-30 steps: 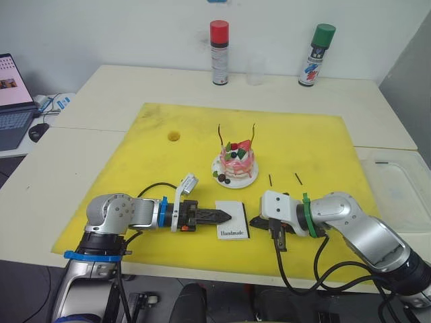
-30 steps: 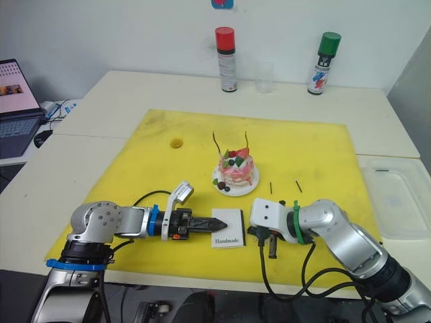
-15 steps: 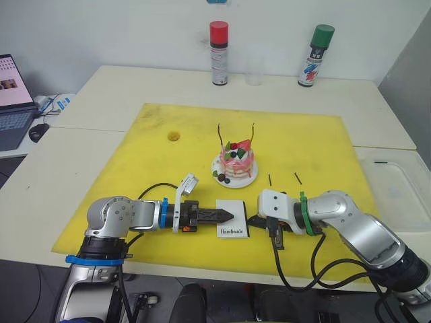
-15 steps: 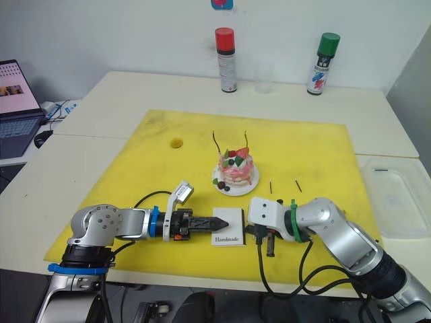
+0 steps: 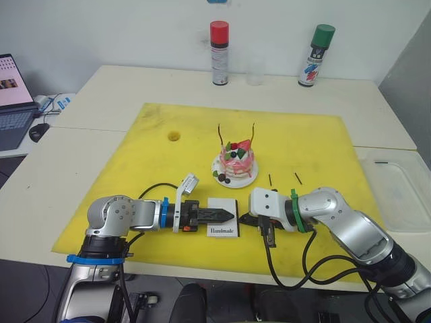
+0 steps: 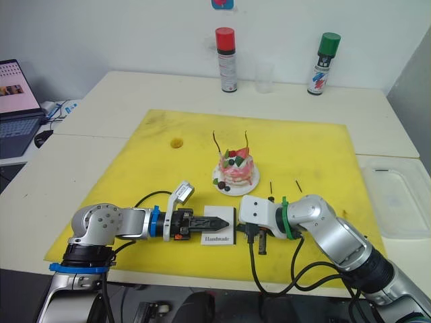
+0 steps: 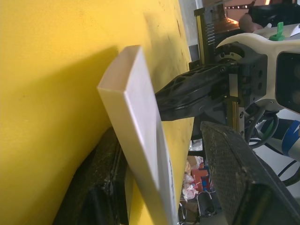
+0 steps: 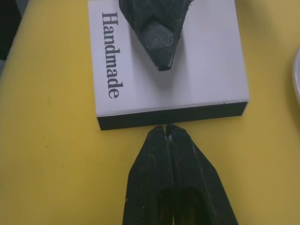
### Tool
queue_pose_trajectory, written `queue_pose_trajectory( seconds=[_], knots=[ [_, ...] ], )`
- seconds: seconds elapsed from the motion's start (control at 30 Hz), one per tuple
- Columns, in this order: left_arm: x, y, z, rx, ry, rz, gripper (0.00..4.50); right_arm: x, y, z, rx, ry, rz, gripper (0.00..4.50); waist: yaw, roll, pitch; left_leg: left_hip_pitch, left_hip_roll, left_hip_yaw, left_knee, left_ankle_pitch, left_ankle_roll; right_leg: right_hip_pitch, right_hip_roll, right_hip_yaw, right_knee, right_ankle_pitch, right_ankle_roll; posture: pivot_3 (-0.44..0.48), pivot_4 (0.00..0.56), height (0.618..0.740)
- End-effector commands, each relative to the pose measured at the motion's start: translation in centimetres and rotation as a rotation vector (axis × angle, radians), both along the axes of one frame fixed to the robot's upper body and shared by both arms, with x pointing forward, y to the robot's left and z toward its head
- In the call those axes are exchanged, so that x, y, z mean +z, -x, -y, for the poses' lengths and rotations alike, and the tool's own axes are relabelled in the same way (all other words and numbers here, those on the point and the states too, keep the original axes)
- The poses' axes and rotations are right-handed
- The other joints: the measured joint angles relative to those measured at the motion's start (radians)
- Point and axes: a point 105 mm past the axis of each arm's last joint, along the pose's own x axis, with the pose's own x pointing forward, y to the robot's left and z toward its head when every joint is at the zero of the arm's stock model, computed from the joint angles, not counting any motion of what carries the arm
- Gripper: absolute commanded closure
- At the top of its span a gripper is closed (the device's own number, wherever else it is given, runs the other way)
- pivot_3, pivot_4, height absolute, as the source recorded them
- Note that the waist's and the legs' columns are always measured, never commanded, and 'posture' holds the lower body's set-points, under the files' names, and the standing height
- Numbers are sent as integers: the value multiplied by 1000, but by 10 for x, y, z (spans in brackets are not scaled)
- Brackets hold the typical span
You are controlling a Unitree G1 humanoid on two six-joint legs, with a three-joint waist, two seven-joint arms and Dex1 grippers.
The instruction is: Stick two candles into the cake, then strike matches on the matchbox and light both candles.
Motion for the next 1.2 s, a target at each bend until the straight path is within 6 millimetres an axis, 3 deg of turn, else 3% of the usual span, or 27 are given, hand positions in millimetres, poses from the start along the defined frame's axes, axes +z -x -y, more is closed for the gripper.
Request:
queue_pose_trajectory(
  seconds=[0.03, 0.17, 0.37, 0.7, 0.93, 1.2],
  knots=[
    [-8, 0, -4, 27, -31, -28, 1949, 9, 6, -6, 44, -16, 27, 4500, 0, 0, 0, 0, 0, 0, 0, 0, 0, 0, 0, 0, 0, 0, 0, 0, 150, 724],
    [-14, -1, -5, 37, -61, -31, 2777, 10, 7, -7, 43, -22, 23, 4500, -1, 0, 0, 0, 0, 0, 0, 0, 0, 0, 0, 0, 0, 0, 0, 0, 150, 724],
    [-17, -1, -5, 36, -71, -24, 4480, 15, 8, -8, 36, -37, 25, 4500, -1, 0, 0, 1, 0, 0, 0, 0, 0, 0, 0, 0, 0, 0, 0, 0, 150, 724],
    [1, 6, -13, -38, -30, 75, 4480, 41, 4, 0, -41, -104, 56, 4500, -5, 0, 0, 1, 1, 0, -1, 0, 0, 0, 1, 0, 1, 0, 0, 0, 150, 724],
    [30, 9, -21, -61, -1, 285, 4480, 62, 5, 30, -198, -217, 148, 4500, -1, 0, 0, -1, 2, 0, -1, 0, 0, -1, 1, -1, -1, -1, -2, 0, 150, 724],
    [55, 7, -31, 76, 81, 343, 4500, 51, -4, 39, -549, -434, 306, 1835, -2, 0, 0, -1, 2, 1, -2, 0, 0, -1, 1, 1, -1, -2, -1, 0, 150, 724]
  ],
)
